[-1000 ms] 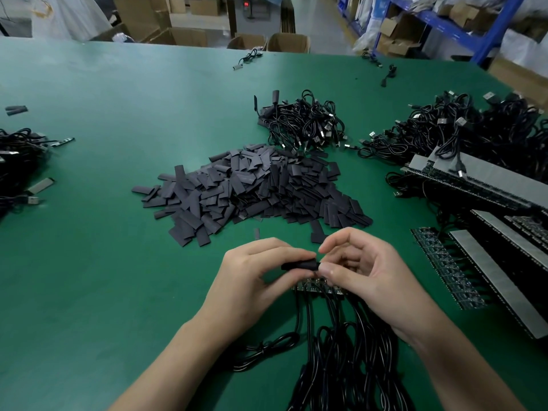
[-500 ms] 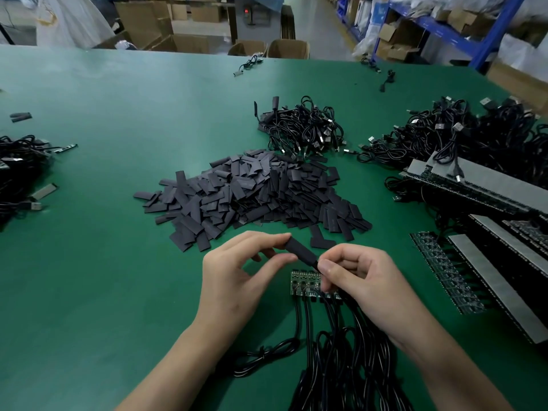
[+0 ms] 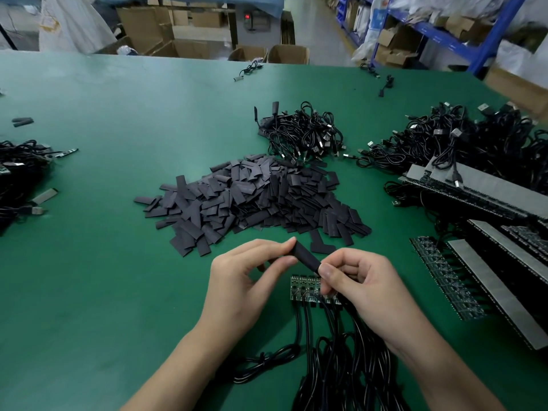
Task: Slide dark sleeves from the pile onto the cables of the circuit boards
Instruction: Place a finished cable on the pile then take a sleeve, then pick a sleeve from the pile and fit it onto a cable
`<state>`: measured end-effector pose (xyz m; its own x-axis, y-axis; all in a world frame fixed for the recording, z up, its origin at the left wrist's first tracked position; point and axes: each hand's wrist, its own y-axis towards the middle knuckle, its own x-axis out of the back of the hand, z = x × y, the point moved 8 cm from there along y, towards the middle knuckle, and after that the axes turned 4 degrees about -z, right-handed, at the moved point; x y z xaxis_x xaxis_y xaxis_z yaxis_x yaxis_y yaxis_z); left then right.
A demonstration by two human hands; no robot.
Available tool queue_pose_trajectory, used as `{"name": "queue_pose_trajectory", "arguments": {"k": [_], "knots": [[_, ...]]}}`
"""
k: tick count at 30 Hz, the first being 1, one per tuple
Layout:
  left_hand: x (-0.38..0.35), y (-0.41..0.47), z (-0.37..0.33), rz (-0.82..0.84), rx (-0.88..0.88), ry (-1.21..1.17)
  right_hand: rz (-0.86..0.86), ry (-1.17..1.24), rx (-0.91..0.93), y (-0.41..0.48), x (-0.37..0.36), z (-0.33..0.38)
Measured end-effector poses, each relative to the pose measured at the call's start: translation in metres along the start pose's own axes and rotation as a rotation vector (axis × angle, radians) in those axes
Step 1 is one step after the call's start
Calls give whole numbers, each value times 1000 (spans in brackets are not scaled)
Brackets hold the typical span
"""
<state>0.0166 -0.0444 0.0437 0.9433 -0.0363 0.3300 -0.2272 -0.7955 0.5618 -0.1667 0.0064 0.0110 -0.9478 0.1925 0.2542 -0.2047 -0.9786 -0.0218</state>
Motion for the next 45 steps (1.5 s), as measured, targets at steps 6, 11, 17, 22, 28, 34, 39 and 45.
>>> {"name": "queue_pose_trajectory", "arguments": {"k": [6, 11, 17, 22, 28, 34, 39, 45], "knots": [[0, 1, 5, -25, 122, -76, -2, 8, 18, 1, 0, 0], [3, -2, 13, -60, 228, -129, 16, 34, 30, 1, -4, 0], [-4, -3, 17, 8, 278, -194, -5, 6, 35, 2, -3, -3], [-8, -5, 22, -4, 391, -354, 20, -59, 75, 2, -4, 0], [-10, -4, 28, -14, 518, -587, 45, -325, 99, -2, 4, 9], [3, -3, 41, -146, 622, -670, 111, -601, 141, 2, 12, 9], [7, -4, 50, -151, 617, -594, 7, -435, 100, 1, 20, 14], [1, 0, 34, 157, 266, 45, -247, -335, 177, 31, 49, 55]]}}
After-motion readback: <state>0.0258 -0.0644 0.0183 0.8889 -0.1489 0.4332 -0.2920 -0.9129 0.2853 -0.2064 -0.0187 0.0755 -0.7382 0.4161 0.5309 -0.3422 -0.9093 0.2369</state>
